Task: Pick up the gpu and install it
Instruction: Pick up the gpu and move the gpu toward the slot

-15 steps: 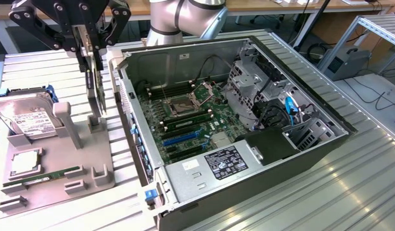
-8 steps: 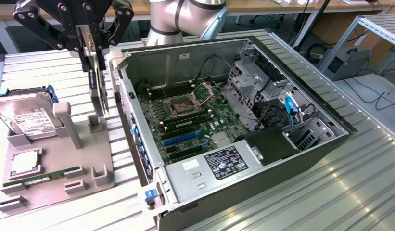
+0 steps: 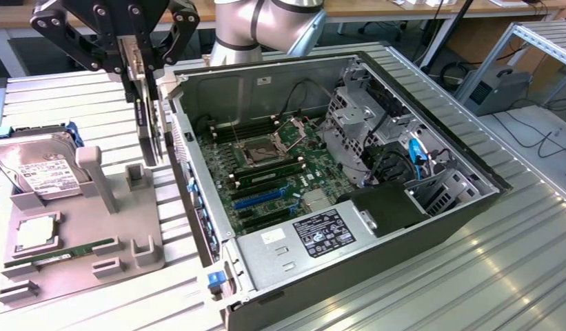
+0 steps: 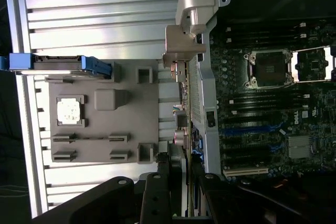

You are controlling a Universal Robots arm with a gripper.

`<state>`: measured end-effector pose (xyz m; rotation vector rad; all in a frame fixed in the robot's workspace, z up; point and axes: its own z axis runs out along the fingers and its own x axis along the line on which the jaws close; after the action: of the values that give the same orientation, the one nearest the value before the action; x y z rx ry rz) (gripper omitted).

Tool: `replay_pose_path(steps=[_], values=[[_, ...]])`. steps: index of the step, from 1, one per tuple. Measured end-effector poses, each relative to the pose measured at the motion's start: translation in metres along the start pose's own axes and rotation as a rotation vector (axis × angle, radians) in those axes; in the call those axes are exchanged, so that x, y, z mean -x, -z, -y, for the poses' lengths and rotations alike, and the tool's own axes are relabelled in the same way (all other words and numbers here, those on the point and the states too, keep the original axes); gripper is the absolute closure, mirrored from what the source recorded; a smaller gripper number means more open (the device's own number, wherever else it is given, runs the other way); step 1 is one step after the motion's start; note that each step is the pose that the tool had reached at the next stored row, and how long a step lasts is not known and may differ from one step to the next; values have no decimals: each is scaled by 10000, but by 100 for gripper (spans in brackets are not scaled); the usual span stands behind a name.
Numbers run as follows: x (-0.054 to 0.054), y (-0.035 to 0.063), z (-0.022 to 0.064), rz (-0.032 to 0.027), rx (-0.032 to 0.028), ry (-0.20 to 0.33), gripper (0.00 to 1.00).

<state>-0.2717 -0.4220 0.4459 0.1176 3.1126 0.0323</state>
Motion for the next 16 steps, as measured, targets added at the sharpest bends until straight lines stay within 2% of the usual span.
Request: replay_pose_path(steps=[16], values=[[140,-12,-11,2,-46,1,73]])
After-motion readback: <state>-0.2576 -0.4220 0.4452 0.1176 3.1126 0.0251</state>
